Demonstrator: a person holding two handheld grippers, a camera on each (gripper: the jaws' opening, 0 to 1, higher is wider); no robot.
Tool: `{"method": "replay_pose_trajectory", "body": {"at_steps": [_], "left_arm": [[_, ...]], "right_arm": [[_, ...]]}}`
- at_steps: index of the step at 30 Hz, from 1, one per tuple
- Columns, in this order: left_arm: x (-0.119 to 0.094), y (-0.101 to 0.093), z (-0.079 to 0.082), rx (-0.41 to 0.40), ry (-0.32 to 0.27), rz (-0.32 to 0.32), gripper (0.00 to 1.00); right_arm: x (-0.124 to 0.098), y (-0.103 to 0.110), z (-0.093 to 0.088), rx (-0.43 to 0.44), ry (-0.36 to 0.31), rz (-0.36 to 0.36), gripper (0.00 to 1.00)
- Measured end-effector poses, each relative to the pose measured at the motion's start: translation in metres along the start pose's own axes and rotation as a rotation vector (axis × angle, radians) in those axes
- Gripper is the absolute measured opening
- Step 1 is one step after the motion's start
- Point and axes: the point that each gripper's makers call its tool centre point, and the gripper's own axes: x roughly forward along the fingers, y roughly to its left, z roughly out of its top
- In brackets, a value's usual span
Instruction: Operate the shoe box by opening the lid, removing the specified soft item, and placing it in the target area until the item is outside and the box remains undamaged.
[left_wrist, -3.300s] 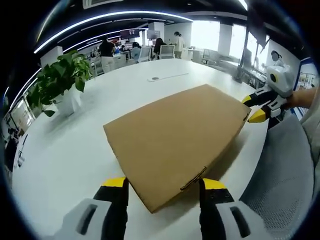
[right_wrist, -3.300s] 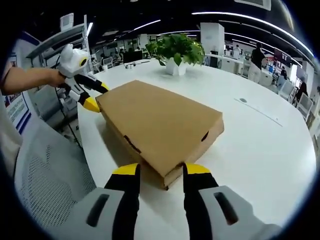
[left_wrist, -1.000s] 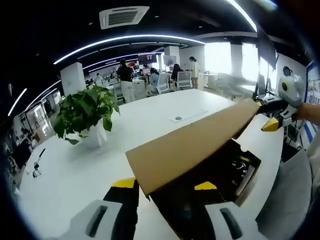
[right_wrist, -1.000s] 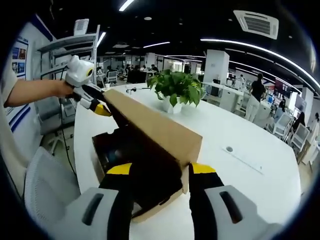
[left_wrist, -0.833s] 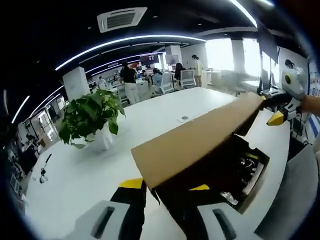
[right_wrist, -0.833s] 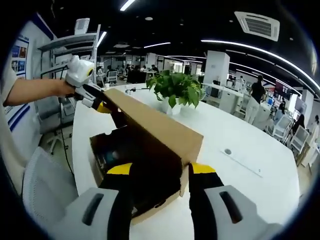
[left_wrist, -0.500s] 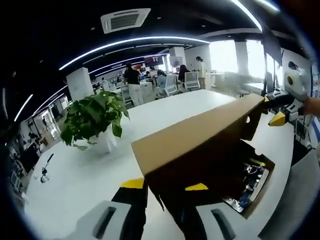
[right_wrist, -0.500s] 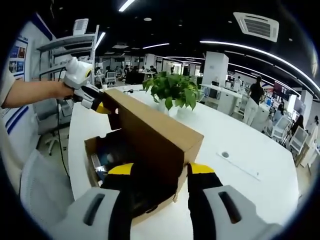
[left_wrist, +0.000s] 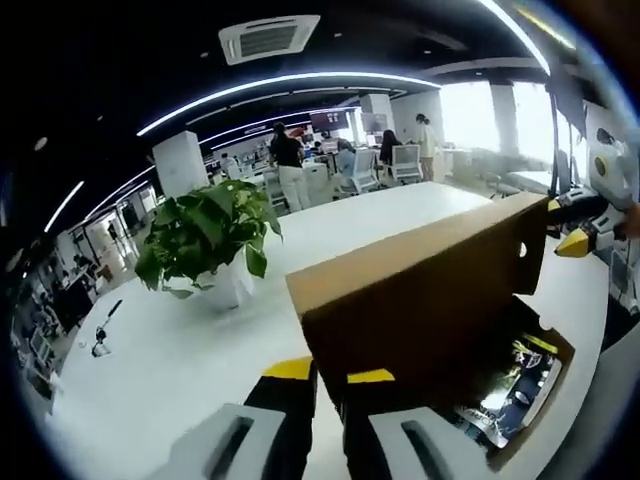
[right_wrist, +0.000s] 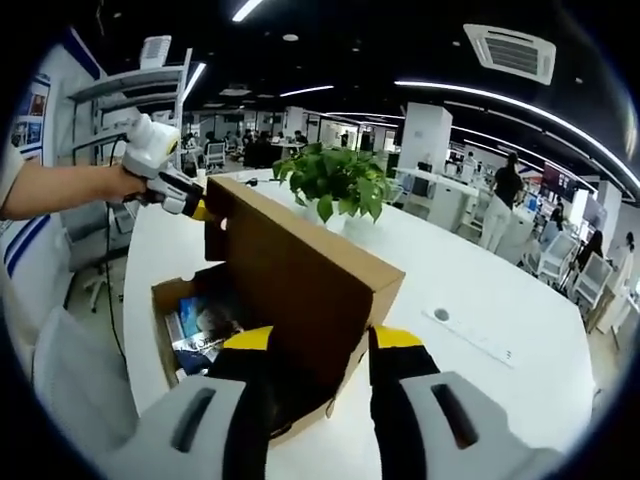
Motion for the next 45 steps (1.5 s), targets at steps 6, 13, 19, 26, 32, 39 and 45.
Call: {"method": "replay_pose_trajectory", "body": {"at_steps": [6,13,19,26,32,39,45], "left_arm": [[0.005,0.003,0.002,-0.015,0.004,0.019,0.04],[0.012,0.006,0.004,-0.009,0.011,0.040,0.02],[0.017,0.008,0.005,-0.016,0.013,0.044,0.02],[0.022,0.009,0.006,-0.010,0.018,0.041,0.02],[0.027,0.010,0.006,-0.006,0.024,0.036,0.02],[0.033,0.012,0.006,-0.001,0.035,0.030,0.02],[0.040,0.013,0.007,0.006,0.047,0.028,0.02]], "right_arm": [[0.006,-0.005,0.001,0.010,-0.002,-0.011,0.32],[0.011,-0.017,0.001,0.019,-0.009,-0.032,0.27],[0.013,-0.026,-0.005,0.028,-0.001,-0.062,0.19],[0.012,-0.032,-0.034,0.076,0.051,-0.093,0.14],[0.015,-0.032,-0.058,0.118,0.092,-0.103,0.09],[0.021,-0.024,-0.075,0.147,0.116,-0.092,0.07],[0.027,-0.019,-0.086,0.153,0.138,-0.091,0.01]]}}
